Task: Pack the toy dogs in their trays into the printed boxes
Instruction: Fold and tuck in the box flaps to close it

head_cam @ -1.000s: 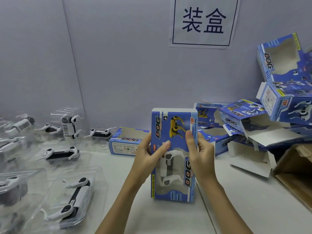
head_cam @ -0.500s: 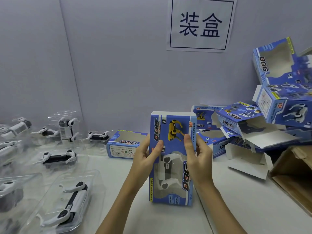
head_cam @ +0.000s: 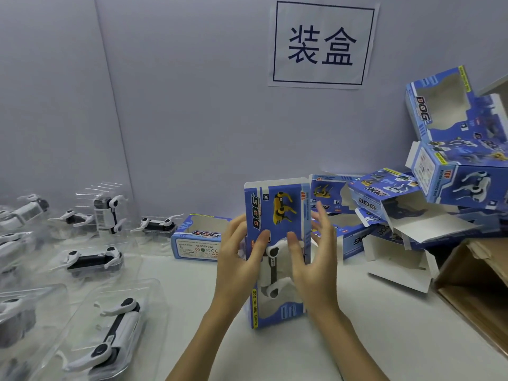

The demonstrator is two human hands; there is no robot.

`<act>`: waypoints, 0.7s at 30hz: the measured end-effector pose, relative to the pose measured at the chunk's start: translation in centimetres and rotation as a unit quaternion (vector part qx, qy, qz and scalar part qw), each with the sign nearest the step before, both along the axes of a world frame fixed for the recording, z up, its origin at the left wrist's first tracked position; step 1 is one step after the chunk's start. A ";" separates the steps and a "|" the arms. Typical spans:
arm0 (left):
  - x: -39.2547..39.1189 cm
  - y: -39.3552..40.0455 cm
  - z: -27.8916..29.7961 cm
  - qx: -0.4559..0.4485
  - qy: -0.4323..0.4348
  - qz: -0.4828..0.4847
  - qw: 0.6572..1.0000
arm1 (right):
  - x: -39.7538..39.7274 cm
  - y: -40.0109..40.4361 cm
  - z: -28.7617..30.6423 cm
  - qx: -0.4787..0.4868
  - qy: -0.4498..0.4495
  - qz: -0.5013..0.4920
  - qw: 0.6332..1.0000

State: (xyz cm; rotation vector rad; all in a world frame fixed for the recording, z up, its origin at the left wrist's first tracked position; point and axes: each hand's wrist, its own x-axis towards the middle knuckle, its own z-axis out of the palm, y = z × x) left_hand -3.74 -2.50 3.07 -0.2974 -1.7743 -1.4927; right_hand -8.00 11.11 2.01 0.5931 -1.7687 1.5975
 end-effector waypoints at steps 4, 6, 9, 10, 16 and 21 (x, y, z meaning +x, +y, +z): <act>-0.1 0.1 0.0 -0.001 -0.009 0.035 0.999 | 0.6 -1.0 -0.8 0.063 0.032 0.040 0.997; 0.4 -0.1 0.6 0.088 -0.048 -0.034 0.994 | 1.1 -1.8 -1.4 0.119 0.018 0.031 0.992; 1.1 -1.2 1.1 0.101 -0.057 -0.061 0.991 | 1.1 -2.2 -1.6 0.160 0.000 0.014 0.987; 1.0 -1.5 0.9 0.088 -0.047 -0.046 0.994 | 0.9 -1.9 -1.4 0.155 -0.005 0.017 0.988; 0.1 -2.7 0.0 0.132 -0.111 -0.040 0.984 | 0.4 0.6 0.6 -0.086 -0.081 0.243 0.963; 0.2 -2.2 -0.5 0.175 -0.259 -0.197 0.929 | 0.1 2.2 1.2 -0.183 -0.301 0.414 0.839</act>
